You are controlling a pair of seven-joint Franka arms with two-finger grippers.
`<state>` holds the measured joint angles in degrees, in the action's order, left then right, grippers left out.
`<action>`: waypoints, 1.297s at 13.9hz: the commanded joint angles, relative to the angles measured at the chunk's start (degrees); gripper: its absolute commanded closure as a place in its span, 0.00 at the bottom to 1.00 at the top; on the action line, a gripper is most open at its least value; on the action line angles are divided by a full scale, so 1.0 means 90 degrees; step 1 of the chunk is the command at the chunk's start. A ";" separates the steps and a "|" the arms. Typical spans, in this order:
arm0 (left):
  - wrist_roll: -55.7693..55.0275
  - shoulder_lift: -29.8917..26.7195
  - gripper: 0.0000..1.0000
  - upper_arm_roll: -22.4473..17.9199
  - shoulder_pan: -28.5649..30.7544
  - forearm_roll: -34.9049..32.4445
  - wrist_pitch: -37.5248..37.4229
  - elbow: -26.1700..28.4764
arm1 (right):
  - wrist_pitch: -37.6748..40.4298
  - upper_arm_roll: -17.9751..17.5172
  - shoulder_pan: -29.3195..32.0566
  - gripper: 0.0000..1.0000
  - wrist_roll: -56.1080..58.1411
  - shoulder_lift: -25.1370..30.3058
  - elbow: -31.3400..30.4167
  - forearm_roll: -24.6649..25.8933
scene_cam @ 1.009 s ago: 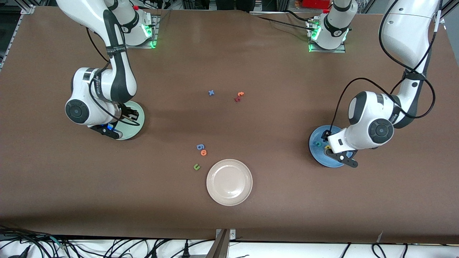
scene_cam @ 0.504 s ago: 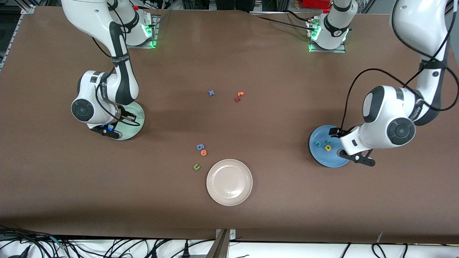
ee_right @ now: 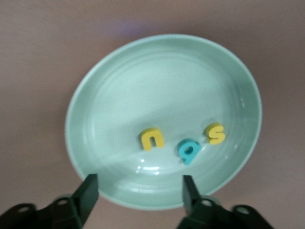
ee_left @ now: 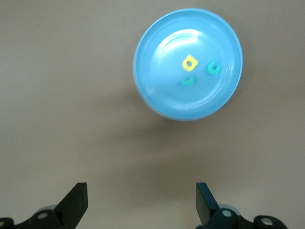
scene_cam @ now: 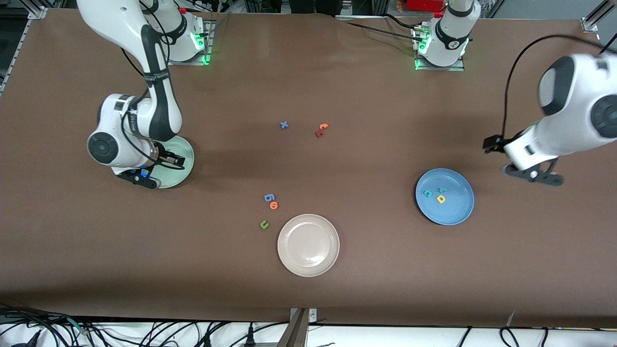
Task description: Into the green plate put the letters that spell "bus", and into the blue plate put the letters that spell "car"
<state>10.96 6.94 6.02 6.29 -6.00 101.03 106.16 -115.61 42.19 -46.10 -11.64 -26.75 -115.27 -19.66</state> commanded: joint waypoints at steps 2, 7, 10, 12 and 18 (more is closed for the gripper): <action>0.0228 -0.0878 0.00 0.0113 0.0375 0.0442 -0.0337 0.0188 | 0.1747 0.0555 0.0025 0.00 0.0161 0.0307 0.1232 -0.0022; -0.0073 -0.0947 0.00 0.0648 0.0326 0.0520 -0.0825 -0.0563 | 0.3048 0.0956 0.0045 0.00 0.0376 0.0297 0.2835 0.0007; -0.0690 -0.0908 0.00 0.0953 0.0317 0.0520 -0.0933 -0.0828 | 0.3926 0.1249 0.0035 0.00 0.0356 0.0307 0.3743 -0.0052; -0.0661 -0.0898 0.00 0.0953 0.0356 0.0520 -0.0933 -0.0828 | 0.4056 0.1347 0.0035 0.00 0.0356 0.0326 0.3882 -0.0061; -0.1217 -0.0479 0.00 0.0904 0.0512 0.1106 -0.1274 -0.1511 | 0.4066 0.1279 0.0035 0.00 0.0346 0.0326 0.4146 0.0017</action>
<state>1.19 -0.33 14.06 10.19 2.64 92.34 96.94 -80.41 53.81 -46.10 -9.23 -23.16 -79.49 -19.65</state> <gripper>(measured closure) 0.000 0.000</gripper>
